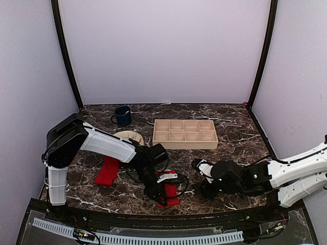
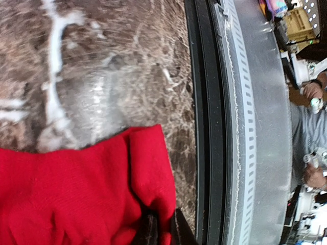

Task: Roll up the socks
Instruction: Roll the sock at the center of the board.

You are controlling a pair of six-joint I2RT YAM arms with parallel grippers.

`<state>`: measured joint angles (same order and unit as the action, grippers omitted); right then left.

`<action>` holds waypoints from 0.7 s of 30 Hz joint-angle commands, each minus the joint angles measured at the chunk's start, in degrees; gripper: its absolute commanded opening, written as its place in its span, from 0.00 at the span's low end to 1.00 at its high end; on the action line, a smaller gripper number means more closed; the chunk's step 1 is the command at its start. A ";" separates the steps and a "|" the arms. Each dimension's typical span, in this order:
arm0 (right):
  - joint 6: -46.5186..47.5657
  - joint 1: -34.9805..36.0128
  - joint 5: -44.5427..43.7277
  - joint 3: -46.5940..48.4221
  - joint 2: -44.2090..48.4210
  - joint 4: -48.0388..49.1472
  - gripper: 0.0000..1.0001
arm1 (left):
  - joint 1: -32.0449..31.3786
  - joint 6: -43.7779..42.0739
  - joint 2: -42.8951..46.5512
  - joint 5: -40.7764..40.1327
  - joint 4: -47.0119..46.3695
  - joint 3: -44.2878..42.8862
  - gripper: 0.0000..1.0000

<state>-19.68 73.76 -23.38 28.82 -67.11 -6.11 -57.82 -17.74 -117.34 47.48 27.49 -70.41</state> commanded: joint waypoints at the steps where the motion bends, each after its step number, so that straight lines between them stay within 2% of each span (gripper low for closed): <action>1: 3.42 2.19 3.31 2.25 -1.50 3.31 0.67 | 2.63 -0.82 -3.00 3.19 5.23 -1.23 0.11; 12: 11.15 7.72 7.64 6.80 -10.56 4.70 0.61 | 5.47 -3.66 -7.86 8.42 10.34 -2.77 0.11; 21: 16.65 8.54 10.82 11.10 -17.75 6.19 0.59 | 5.81 -4.84 -9.22 9.12 11.67 -2.78 0.11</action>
<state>-6.52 81.78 -14.61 37.39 -82.72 -2.46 -52.23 -20.69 -124.73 60.36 35.97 -73.78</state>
